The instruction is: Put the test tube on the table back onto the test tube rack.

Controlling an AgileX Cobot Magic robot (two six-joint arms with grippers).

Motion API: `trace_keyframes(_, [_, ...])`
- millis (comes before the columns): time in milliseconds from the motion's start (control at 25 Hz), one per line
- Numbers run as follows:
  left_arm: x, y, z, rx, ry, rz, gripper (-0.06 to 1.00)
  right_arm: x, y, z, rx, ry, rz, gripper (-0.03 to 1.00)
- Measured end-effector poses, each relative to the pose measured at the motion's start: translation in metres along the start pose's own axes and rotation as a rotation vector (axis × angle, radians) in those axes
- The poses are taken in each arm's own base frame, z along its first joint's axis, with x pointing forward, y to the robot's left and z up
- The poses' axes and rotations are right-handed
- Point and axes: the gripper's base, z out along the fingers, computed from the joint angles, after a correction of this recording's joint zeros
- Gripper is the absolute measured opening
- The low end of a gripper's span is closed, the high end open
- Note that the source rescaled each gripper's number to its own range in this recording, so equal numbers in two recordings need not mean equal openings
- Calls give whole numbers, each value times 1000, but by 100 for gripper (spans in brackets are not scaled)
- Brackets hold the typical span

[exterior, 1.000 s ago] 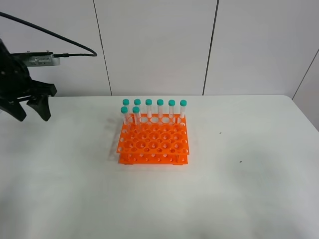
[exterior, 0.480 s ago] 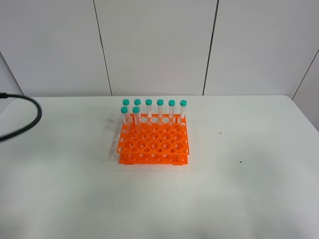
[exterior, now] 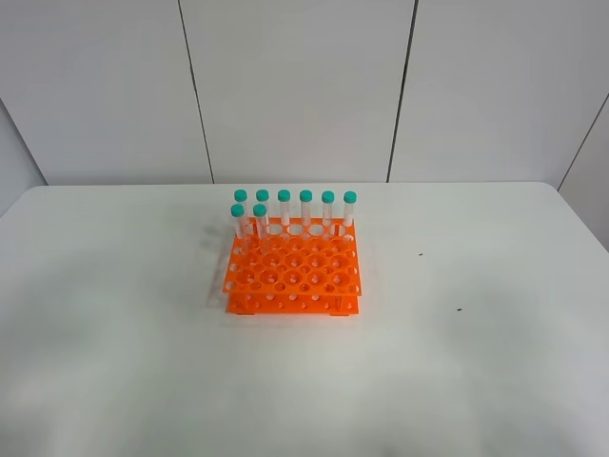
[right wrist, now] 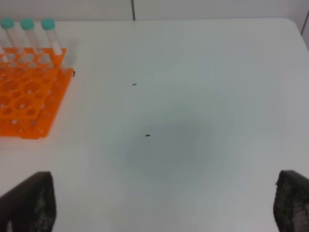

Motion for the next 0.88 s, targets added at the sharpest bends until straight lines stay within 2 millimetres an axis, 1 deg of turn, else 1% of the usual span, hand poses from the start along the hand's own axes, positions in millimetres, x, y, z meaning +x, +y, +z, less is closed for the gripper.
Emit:
trace_keyframes(160, [6,0,-7,0,-71,1,86,0,0,0,0,0,0,100])
trace_keyframes(480, [9,0,-10,0,-98,2,86,0,0,0,0,0,0,100])
trace_keyframes(760, [27,-1,-25,0,-266,4,86,0,0,0,0,0,0,100])
trace_keyframes(880, [29,-1,-26,1,-282,5,86,0,0,0,0,0,0,100])
